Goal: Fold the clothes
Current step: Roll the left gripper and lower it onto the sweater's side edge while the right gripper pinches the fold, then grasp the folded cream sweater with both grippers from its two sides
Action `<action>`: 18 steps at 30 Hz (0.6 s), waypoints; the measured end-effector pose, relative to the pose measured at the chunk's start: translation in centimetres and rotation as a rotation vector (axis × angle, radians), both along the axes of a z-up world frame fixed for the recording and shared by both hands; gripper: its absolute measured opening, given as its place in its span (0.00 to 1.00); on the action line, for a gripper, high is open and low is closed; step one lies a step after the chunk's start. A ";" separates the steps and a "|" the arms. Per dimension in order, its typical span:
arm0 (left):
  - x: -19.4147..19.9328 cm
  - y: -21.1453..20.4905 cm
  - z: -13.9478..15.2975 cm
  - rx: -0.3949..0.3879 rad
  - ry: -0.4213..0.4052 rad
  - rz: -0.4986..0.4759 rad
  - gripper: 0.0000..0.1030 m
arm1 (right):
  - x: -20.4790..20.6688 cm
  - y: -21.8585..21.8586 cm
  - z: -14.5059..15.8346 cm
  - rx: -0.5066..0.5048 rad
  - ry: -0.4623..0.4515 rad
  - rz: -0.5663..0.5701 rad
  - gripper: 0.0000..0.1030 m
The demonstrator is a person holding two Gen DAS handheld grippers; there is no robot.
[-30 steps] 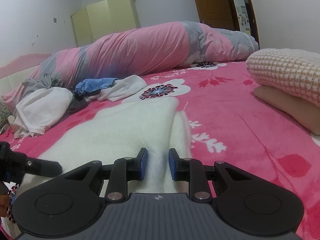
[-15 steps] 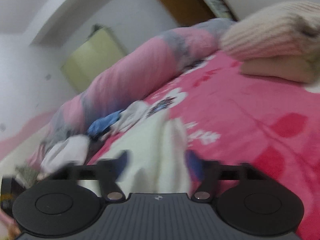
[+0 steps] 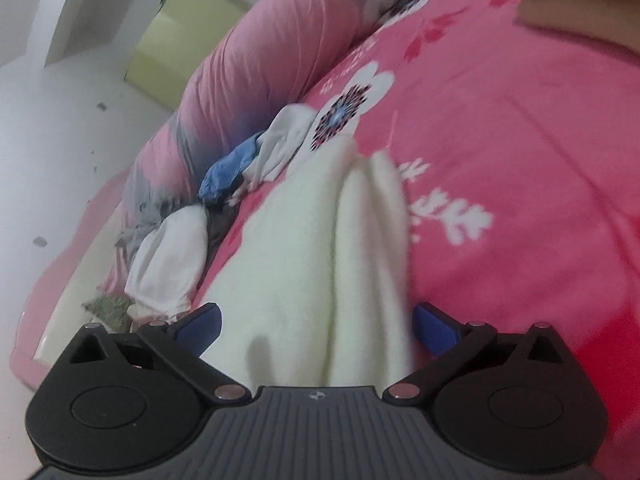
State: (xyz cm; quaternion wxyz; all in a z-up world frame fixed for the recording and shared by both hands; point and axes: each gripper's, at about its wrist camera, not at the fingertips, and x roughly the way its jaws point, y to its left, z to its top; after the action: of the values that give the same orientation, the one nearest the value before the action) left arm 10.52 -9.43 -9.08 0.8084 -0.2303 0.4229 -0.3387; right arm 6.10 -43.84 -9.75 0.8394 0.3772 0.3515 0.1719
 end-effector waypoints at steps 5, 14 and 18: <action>0.4 -0.1 0.0 -0.009 0.004 -0.008 0.96 | 3.6 -0.3 -1.0 0.082 0.044 0.076 1.00; 1.1 1.8 0.7 -0.063 0.098 -0.014 0.89 | 0.5 -0.2 -0.5 0.266 -0.012 0.087 0.95; 1.5 3.8 1.7 -0.059 0.117 -0.016 0.89 | -1.2 1.3 -0.7 0.296 -0.005 0.094 0.95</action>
State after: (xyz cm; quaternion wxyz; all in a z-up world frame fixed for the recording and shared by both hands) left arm 11.99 -5.64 -7.38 0.7722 -0.2700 0.4612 -0.3436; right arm 4.85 -42.54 -10.45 0.7665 0.4797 0.3373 0.2618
